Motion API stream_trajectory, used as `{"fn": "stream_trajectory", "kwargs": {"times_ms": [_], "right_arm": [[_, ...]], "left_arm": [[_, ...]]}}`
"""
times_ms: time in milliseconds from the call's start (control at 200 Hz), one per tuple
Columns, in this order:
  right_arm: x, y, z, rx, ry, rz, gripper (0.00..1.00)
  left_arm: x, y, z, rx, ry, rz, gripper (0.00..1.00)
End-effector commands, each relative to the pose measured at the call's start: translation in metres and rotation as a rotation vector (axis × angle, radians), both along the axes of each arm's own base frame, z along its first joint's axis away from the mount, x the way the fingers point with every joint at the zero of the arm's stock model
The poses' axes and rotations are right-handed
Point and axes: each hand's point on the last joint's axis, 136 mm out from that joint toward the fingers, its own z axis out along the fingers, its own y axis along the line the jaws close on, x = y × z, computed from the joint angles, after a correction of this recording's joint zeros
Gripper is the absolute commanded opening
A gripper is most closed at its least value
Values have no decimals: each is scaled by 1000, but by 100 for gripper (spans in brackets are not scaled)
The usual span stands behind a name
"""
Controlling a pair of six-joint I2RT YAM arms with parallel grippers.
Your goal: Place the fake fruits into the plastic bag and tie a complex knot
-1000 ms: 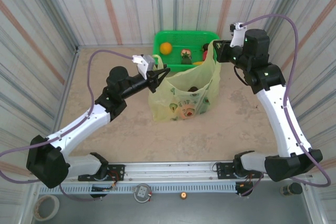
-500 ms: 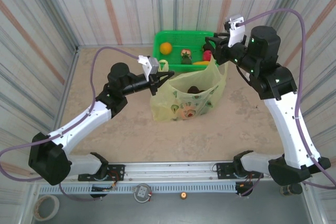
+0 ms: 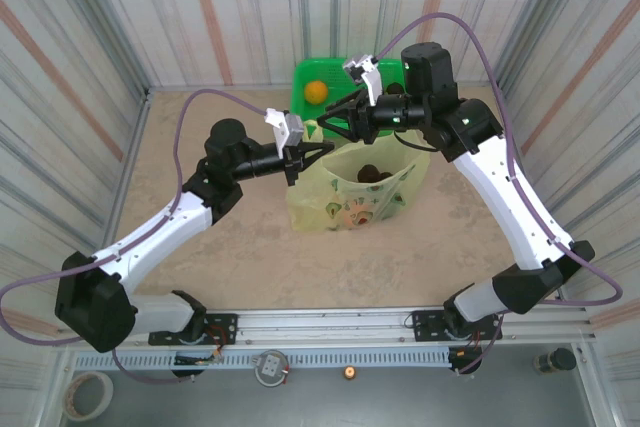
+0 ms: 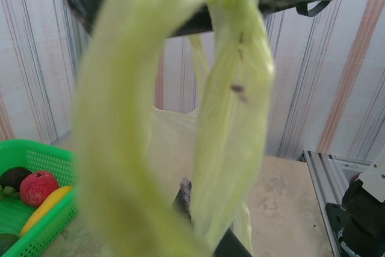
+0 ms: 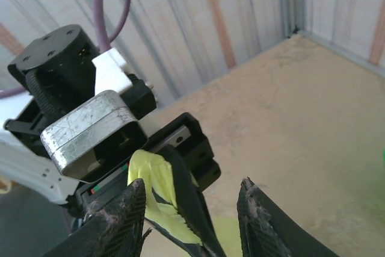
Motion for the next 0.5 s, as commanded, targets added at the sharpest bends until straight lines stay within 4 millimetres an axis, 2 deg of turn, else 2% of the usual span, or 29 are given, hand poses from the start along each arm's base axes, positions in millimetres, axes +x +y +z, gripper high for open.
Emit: {"fn": "stream_trajectory", "kwargs": {"times_ms": [0,155,306,426,491], "right_arm": [[-14,7,12,37,33,69,43],[-12,14,7,42,59,79,38],[-18,18,5,50,79,120,36],[-19,19,-1,40,104,134,24],[-16,19,-3,36,109,126,7]], "left_arm": [[-4,-2,5,-1,-29,-37,0],[-4,-3,4,-1,-22,-47,0],[-3,-3,3,-1,-20,-45,0],[-2,-4,2,-2,-17,-48,0],[-2,-4,1,-1,-16,-51,0]]}}
